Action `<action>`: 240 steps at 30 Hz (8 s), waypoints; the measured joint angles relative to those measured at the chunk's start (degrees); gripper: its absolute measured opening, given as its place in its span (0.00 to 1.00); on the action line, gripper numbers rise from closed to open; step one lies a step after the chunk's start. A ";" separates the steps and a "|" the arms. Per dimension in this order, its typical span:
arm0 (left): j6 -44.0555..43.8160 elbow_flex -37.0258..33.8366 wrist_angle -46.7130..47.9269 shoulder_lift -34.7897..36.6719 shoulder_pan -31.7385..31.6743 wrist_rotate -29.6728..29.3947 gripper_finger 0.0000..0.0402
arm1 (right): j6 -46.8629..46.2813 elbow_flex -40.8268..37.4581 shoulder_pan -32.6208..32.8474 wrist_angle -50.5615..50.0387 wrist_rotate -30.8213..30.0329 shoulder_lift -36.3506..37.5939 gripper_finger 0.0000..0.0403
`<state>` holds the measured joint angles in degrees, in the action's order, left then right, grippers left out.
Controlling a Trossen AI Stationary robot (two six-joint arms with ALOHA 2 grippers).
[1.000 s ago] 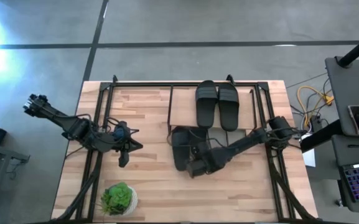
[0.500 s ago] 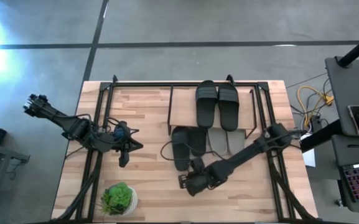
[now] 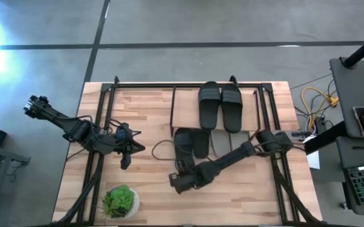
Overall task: Pick and place slides into the shelf
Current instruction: Adjust the black slide under the shelf, then adjust the gray slides under the shelf
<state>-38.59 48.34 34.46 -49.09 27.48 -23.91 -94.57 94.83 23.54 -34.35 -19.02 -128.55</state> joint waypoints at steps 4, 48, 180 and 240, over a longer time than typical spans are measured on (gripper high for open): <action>0.00 0.00 0.02 0.02 -0.01 0.03 0.00 | 2.40 1.32 -1.88 -6.17 -2.97 0.72 0.03; -0.07 0.00 -2.13 -5.12 0.03 1.03 0.00 | -9.11 -17.65 -0.82 -11.29 6.38 17.23 0.03; 4.49 -0.07 6.49 -5.72 0.03 0.73 0.00 | -10.50 -6.36 0.76 -12.93 -11.64 7.74 0.03; 4.76 -0.26 6.52 -7.24 0.04 1.08 0.00 | -32.64 -13.55 12.72 -30.60 -11.00 16.15 0.03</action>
<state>-33.83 48.08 40.99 -56.34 27.51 -22.83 -127.21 81.27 36.25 -64.95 -30.02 -112.40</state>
